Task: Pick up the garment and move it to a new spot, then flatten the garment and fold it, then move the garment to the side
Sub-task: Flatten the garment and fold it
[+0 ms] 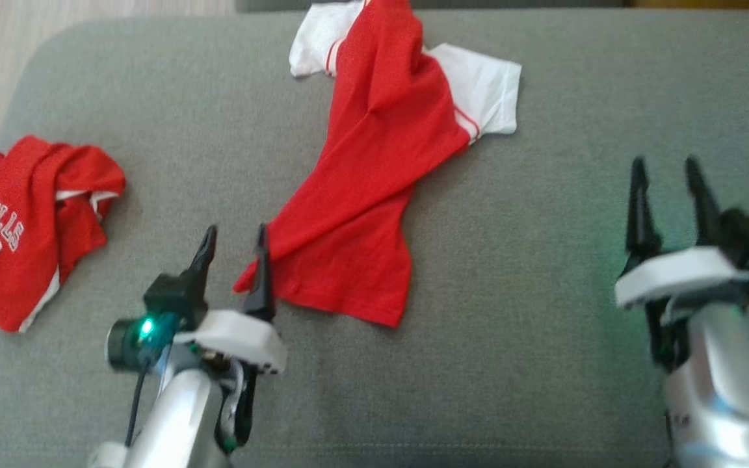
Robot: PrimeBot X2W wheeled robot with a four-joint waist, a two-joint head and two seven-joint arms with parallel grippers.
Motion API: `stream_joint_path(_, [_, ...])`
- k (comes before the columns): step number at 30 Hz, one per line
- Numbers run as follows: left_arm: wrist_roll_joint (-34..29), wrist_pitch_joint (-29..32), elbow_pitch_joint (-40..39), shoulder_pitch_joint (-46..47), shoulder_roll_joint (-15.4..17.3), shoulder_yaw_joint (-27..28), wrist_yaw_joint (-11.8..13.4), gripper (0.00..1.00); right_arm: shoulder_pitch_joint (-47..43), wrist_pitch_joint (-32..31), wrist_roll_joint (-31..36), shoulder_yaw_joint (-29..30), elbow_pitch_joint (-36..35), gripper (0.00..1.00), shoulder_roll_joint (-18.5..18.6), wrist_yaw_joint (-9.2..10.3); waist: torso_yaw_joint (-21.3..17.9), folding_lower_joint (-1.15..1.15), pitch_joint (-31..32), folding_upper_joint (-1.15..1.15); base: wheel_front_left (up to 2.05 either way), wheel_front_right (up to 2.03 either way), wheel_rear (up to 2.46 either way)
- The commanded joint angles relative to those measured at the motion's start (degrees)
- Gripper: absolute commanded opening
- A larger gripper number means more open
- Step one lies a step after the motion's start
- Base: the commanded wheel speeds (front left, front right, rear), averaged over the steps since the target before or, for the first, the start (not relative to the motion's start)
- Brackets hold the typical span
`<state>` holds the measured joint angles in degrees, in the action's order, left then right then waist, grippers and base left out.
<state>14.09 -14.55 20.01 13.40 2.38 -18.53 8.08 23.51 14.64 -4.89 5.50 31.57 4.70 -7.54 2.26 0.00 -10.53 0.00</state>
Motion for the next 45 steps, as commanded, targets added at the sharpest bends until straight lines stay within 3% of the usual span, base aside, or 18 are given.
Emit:
stream_joint_path(1, [-1.17,-0.45,-1.72,-0.55,0.5,3.35,0.19,1.0,-1.12,0.36,-0.55,-1.91,-2.53,1.0,-0.82,0.05,-0.77,0.0,2.14,0.0,0.0,0.0,0.0])
stream_joint_path(14, [-4.65,-0.45,-3.01,-10.18,0.5,10.7,0.22,1.0,-10.63,0.36,-4.35,-7.4,-2.95,1.0,-1.8,0.05,-3.3,0.0,8.1,0.0,0.0,0.0,0.0])
stream_joint_path(25, [-4.43,-0.45,-4.11,-9.84,0.5,9.26,-0.19,1.0,-9.26,0.36,-4.05,-7.95,-2.22,1.0,-1.81,0.05,-1.85,0.0,5.65,0.0,0.0,0.0,0.0])
stream_joint_path(30, [-3.68,-0.45,-5.05,-7.77,0.5,6.1,-0.3,1.0,-3.43,0.36,-0.98,-8.53,0.82,1.0,-1.24,0.05,0.39,0.0,1.73,0.0,0.0,0.0,0.0])
stream_joint_path(45, [0.25,-0.45,-9.71,1.01,0.5,-4.37,0.88,1.0,27.04,-3.78,3.35,-10.96,22.53,1.0,8.26,0.05,10.92,0.0,-10.8,0.0,0.0,0.0,0.0])
